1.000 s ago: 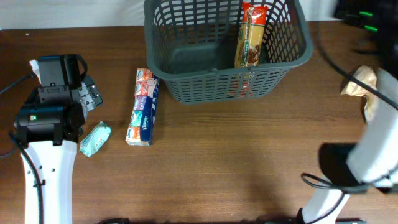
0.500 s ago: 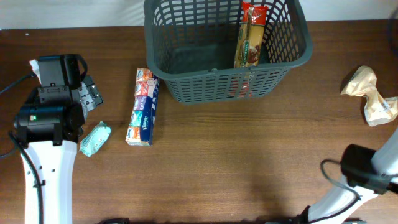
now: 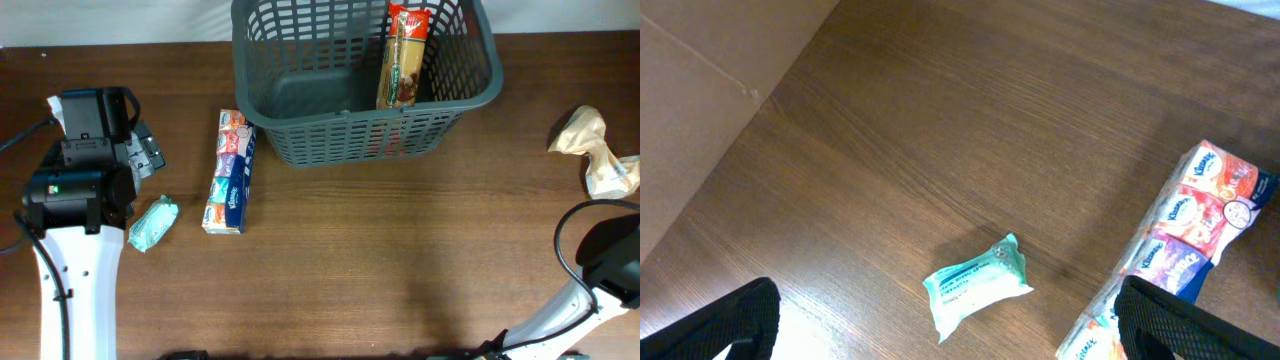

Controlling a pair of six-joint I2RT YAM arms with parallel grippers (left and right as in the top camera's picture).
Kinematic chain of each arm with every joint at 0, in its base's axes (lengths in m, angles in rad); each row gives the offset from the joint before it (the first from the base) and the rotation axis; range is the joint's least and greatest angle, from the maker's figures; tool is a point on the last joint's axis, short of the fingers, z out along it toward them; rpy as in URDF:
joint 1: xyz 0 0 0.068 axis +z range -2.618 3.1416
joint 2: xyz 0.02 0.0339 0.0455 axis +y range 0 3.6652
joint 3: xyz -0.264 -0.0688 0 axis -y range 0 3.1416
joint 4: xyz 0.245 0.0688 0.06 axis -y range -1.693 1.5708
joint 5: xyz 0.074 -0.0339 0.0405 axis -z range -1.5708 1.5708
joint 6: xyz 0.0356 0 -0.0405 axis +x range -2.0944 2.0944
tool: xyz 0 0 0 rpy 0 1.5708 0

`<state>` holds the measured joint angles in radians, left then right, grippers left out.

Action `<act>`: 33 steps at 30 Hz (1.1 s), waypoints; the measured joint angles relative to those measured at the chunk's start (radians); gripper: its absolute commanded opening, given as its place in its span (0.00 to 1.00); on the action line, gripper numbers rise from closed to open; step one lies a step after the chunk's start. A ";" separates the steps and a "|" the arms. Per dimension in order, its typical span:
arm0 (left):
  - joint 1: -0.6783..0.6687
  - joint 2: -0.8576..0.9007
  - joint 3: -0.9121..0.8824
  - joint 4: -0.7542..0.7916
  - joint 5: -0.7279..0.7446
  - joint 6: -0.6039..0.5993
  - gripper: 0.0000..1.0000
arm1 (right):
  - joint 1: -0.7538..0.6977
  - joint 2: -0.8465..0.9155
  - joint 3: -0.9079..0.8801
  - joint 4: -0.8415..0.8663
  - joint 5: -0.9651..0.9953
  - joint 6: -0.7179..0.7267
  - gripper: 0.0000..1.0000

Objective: Pack container
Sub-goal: 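Release the spaghetti and retract the right gripper to the right, then grasp the crinkled plastic bag with the right gripper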

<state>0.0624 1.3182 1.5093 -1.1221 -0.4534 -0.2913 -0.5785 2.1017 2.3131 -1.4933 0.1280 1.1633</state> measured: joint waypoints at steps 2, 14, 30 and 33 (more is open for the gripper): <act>0.000 0.000 0.000 0.000 0.000 0.000 0.99 | 0.004 0.000 -0.062 0.006 -0.011 0.085 0.99; 0.000 0.000 0.000 0.000 0.000 0.000 1.00 | 0.004 0.007 -0.195 0.184 -0.012 0.414 0.99; 0.000 0.000 0.000 0.000 0.000 0.000 1.00 | -0.069 0.225 -0.201 0.277 -0.026 0.461 0.99; 0.000 0.000 0.000 0.000 0.000 0.000 1.00 | -0.096 0.226 -0.201 0.284 -0.025 0.461 0.99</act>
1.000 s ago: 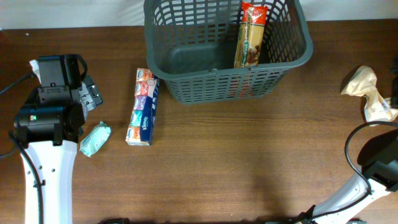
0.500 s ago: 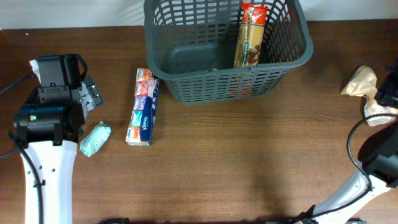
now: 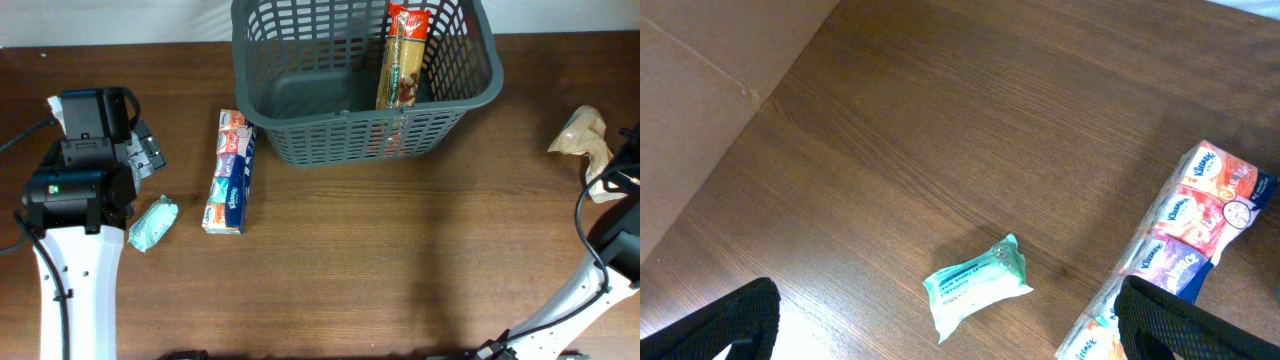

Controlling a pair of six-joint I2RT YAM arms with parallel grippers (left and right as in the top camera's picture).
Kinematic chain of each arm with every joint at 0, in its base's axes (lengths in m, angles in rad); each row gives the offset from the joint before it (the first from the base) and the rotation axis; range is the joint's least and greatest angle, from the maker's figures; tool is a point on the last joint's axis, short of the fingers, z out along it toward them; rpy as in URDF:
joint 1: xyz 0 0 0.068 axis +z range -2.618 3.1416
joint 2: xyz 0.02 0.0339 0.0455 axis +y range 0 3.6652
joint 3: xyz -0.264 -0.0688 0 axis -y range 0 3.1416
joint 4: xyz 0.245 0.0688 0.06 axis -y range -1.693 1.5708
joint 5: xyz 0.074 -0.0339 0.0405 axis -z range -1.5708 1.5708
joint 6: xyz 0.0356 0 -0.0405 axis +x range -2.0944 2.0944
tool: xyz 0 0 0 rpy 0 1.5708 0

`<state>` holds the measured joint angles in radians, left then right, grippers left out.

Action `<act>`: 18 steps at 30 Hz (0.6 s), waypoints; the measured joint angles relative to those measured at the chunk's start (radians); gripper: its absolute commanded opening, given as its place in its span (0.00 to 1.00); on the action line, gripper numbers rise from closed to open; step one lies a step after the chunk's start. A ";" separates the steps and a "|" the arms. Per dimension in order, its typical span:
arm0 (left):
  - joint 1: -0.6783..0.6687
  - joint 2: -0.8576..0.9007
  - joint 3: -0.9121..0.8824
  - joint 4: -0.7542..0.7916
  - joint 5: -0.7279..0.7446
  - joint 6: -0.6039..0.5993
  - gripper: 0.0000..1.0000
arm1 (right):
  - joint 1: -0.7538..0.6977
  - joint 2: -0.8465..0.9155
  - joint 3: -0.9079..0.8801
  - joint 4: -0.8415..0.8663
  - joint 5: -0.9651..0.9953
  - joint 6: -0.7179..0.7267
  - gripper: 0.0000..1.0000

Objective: Pack container
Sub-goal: 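Grasp the crinkled plastic bag with the right gripper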

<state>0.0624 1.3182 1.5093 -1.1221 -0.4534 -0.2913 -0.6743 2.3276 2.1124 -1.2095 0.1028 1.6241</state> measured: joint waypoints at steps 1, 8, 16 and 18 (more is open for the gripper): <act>0.000 0.000 0.000 0.000 0.000 0.000 1.00 | -0.008 0.000 0.000 0.004 0.000 -0.001 0.99; 0.000 0.000 0.000 0.000 0.000 0.000 1.00 | -0.011 0.006 0.000 0.071 -0.009 -0.028 0.99; 0.000 0.000 0.000 0.000 0.000 0.000 1.00 | 0.019 0.019 0.000 0.111 -0.019 -0.036 0.99; 0.000 0.000 0.000 0.000 0.000 0.000 1.00 | 0.022 0.019 0.000 0.119 -0.019 -0.036 0.99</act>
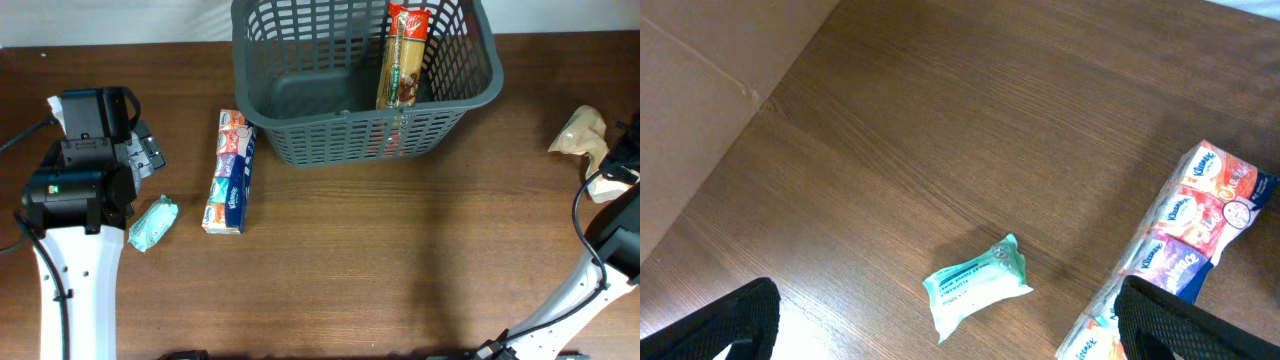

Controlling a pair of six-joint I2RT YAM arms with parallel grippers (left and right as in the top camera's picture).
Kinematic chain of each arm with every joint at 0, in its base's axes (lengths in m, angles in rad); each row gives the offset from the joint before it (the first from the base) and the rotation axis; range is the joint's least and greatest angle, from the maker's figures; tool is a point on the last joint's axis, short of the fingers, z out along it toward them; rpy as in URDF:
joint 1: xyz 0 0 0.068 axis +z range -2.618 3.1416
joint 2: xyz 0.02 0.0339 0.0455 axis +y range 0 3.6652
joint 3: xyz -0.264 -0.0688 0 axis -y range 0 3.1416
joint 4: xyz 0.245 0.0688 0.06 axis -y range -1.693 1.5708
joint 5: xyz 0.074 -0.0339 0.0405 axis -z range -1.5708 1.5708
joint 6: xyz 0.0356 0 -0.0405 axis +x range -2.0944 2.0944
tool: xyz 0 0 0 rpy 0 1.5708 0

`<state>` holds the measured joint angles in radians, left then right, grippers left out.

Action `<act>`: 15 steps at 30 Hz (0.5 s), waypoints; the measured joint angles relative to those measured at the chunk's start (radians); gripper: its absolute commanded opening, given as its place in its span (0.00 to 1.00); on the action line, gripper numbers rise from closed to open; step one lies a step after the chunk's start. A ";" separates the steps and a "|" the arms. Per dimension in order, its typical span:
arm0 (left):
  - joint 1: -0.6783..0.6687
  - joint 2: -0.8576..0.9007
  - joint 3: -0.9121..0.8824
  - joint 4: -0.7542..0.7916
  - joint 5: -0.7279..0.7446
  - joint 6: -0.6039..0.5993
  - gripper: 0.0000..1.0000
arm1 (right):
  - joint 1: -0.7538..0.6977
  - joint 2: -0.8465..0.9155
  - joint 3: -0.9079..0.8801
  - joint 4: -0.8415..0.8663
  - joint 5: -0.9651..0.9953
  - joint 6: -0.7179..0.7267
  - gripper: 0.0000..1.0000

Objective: Pack container
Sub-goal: 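Grasp the crinkled plastic bag with the right gripper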

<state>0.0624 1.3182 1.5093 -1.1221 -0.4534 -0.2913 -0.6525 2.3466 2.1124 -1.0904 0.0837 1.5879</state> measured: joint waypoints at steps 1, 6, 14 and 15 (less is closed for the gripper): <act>0.000 0.000 0.000 0.000 0.000 0.000 0.99 | 0.000 0.000 0.000 0.003 0.000 0.000 0.99; 0.000 0.000 0.000 0.000 0.000 0.000 1.00 | 0.000 0.000 0.000 0.005 0.000 0.000 0.99; 0.000 0.000 0.000 0.000 0.000 0.000 1.00 | 0.011 0.038 0.000 0.007 -0.015 0.000 0.99; 0.000 0.000 0.000 0.000 0.000 0.000 1.00 | 0.014 0.048 0.000 0.007 -0.019 0.000 0.99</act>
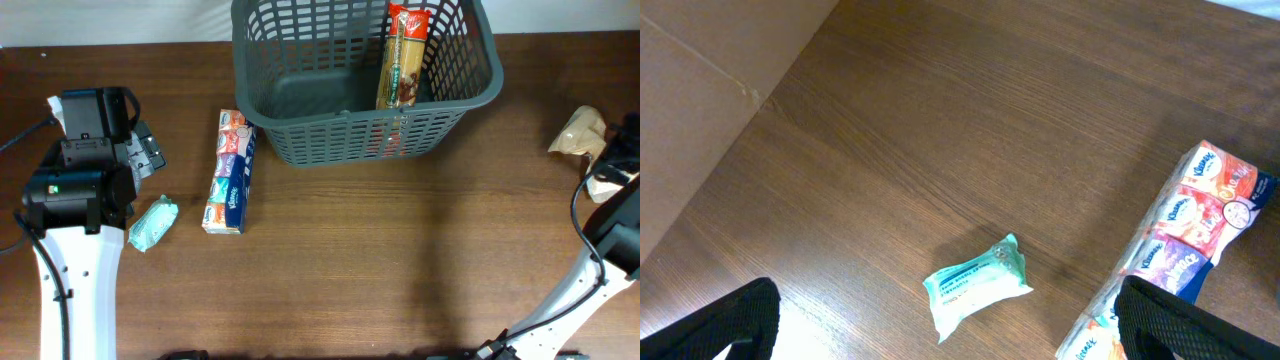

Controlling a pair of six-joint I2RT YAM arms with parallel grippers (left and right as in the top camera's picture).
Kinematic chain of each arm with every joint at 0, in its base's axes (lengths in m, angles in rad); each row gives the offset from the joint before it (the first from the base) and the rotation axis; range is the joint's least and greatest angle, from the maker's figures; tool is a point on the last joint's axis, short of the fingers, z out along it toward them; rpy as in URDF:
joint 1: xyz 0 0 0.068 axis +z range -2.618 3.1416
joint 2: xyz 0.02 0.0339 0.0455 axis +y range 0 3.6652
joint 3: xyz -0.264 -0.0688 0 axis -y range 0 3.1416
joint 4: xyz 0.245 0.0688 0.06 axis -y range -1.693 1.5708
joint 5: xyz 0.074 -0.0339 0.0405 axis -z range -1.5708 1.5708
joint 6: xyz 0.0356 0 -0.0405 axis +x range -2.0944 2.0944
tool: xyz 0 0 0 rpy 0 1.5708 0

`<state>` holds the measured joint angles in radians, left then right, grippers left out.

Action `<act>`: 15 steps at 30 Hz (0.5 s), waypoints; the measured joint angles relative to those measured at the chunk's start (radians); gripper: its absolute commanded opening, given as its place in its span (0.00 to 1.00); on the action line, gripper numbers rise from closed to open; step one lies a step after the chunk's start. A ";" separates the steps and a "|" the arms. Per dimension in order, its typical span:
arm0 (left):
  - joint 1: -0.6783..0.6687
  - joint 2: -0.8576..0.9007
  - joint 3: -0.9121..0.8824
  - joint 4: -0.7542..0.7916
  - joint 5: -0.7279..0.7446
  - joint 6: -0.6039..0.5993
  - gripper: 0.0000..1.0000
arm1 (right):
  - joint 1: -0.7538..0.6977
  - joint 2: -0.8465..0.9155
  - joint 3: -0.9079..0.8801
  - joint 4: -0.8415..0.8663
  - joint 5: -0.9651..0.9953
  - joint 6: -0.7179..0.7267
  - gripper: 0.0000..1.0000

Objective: Pack container
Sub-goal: 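Grasp the crinkled plastic bag with the right gripper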

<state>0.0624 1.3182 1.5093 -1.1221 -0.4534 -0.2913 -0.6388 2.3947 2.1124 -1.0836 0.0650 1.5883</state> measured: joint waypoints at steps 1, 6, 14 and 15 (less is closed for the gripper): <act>0.000 0.000 0.000 0.000 0.000 0.000 1.00 | 0.003 0.010 0.000 0.000 -0.004 0.000 0.99; 0.000 0.000 0.000 0.000 0.000 0.000 1.00 | 0.018 0.045 -0.001 0.000 -0.015 0.000 0.99; 0.000 0.000 0.000 0.000 0.000 0.000 1.00 | 0.020 0.051 -0.001 -0.006 -0.016 0.000 0.99; 0.000 0.000 0.000 0.000 0.000 0.000 1.00 | 0.020 0.051 -0.001 -0.008 -0.016 0.000 0.99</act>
<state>0.0624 1.3182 1.5093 -1.1221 -0.4534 -0.2913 -0.6189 2.4454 2.1117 -1.0916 0.0490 1.5883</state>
